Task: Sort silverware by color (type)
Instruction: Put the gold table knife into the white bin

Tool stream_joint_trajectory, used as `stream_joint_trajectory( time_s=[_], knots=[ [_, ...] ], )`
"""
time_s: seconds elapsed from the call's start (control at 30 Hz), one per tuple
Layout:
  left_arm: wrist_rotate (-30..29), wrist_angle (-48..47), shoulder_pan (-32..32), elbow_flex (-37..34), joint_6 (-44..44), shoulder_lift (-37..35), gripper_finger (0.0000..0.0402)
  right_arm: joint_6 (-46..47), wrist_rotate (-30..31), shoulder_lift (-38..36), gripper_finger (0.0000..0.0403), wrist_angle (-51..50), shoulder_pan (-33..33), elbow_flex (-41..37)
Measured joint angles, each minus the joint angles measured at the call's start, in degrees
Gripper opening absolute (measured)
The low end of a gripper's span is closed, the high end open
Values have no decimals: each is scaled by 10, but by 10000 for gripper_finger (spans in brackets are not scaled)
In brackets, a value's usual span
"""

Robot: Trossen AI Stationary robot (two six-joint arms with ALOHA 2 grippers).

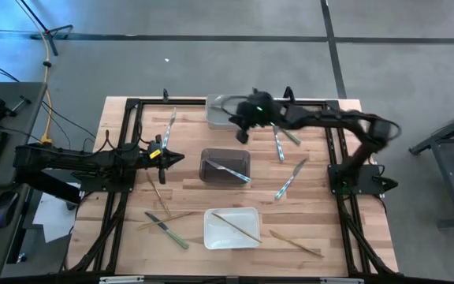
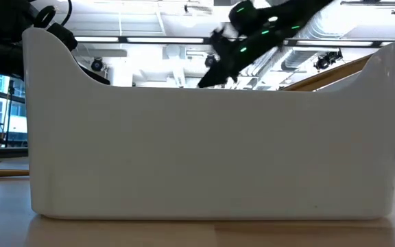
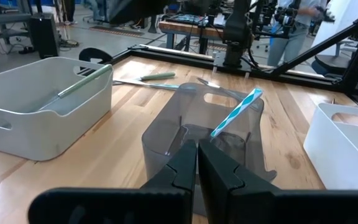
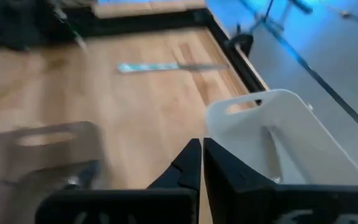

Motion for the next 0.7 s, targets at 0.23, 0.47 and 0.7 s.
stream_joint_trajectory(
  time_s=[0.23,0.47,0.7],
  knots=[
    [-1,-3,0,0,19,0,10,47,34,-178,0,82,58,-189],
    [-4,-7,0,0,123,0,10,82,74,-267,0,144,105,-317],
    [-4,-8,0,0,52,0,10,106,99,-269,0,214,145,-387]
  ],
)
